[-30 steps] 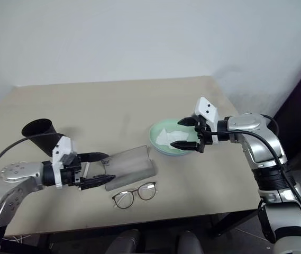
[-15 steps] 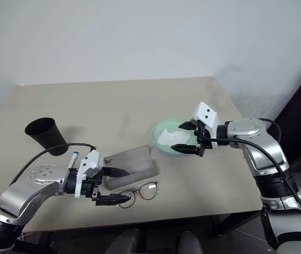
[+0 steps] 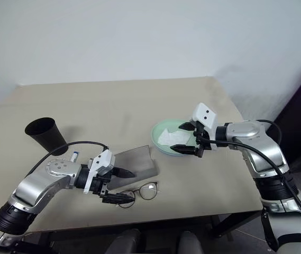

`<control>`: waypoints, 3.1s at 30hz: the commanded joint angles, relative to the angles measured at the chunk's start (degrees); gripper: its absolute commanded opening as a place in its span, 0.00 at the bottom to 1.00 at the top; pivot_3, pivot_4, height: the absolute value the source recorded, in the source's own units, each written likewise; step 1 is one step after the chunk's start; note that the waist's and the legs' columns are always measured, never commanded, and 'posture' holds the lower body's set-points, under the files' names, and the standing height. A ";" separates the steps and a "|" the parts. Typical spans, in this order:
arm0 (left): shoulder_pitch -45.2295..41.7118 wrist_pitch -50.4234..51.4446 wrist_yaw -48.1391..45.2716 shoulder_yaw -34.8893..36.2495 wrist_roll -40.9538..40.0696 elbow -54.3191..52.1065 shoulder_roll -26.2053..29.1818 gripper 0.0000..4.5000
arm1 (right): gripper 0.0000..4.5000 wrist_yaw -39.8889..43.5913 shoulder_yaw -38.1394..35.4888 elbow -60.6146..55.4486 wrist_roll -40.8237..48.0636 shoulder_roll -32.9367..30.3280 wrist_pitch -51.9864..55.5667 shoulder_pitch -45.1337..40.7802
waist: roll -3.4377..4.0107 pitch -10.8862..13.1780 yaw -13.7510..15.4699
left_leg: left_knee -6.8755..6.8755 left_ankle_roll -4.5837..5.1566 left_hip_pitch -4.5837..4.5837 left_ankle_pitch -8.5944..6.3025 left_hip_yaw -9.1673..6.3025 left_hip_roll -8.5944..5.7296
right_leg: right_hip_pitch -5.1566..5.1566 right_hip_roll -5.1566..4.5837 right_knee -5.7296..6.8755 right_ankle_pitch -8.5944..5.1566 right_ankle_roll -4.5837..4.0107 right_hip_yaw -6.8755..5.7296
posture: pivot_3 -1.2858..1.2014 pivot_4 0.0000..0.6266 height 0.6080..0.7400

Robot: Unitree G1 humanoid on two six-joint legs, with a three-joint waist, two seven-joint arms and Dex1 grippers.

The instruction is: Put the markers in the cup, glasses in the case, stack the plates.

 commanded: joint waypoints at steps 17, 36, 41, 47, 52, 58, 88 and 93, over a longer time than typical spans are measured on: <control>-3.52 -0.72 -3.60 -3.75 5.28 3.10 -1.99 0.91 | 1.00 -2.41 -0.14 -2.72 0.84 0.87 -0.01 -0.56 | -0.01 0.00 0.00 | 0.03 0.04 0.01 0.01 -0.03 0.00 | 0.04 0.01 0.00 0.00 0.01 0.00 | 0.52 0.00 0.72; -4.02 -2.15 -4.03 -5.02 8.56 4.77 -3.84 0.01 | 1.00 -4.14 0.40 -2.48 0.59 1.24 -0.68 -0.29 | 0.00 -0.02 0.03 | 0.06 0.09 0.01 0.04 -0.05 -0.03 | 0.08 -0.01 0.01 0.00 0.01 0.00 | 0.52 0.00 0.72; -4.98 -0.81 -4.95 -3.26 6.10 4.17 -4.17 0.01 | 1.00 -3.97 0.77 -2.33 0.49 1.29 -0.82 -0.41 | 0.00 -0.02 0.04 | 0.06 0.10 0.01 0.05 -0.05 -0.04 | 0.08 -0.01 0.01 0.00 0.01 -0.01 | 0.52 0.00 0.72; -9.77 3.39 -7.47 4.85 -1.36 7.20 -3.26 0.01 | 1.00 -3.44 1.09 -1.86 0.51 1.00 -1.12 -0.79 | -0.01 -0.01 0.00 | 0.07 0.10 -0.01 0.05 -0.09 -0.03 | 0.05 0.00 0.03 0.00 0.02 -0.02 | 0.52 0.00 0.72; -15.27 -0.72 -7.91 7.08 1.34 18.34 -2.99 0.01 | 1.00 -3.33 1.32 -1.55 0.45 1.19 -1.27 -1.08 | -0.01 -0.02 -0.03 | 0.08 0.11 0.00 0.06 -0.09 -0.05 | 0.06 0.02 0.04 0.01 0.03 -0.02 | 0.52 0.00 0.72; -17.70 -5.59 -9.40 4.82 5.07 27.63 -5.21 0.01 | 1.00 -3.33 1.74 -1.25 0.42 1.73 -1.29 -1.75 | -0.01 -0.02 0.00 | 0.10 0.11 -0.02 0.06 -0.06 -0.06 | 0.06 0.01 0.05 0.01 0.04 -0.01 | 0.52 0.00 0.72; -13.15 -7.75 -12.87 0.94 9.51 23.82 -5.52 0.62 | 1.00 -4.15 1.57 -2.90 0.63 1.60 -0.01 -1.69 | -0.02 -0.02 0.00 | 0.11 0.11 -0.05 0.06 -0.08 -0.06 | 0.03 0.00 0.07 0.01 0.03 -0.01 | 0.52 0.00 0.72; -14.85 -1.62 -10.36 7.14 3.04 21.85 -7.55 0.68 | 1.00 -4.19 1.52 -3.15 0.65 1.48 0.15 -1.56 | -0.02 -0.02 -0.01 | 0.13 0.12 -0.05 0.06 -0.09 -0.06 | 0.04 0.00 0.08 0.01 0.03 -0.01 | 0.52 0.00 0.72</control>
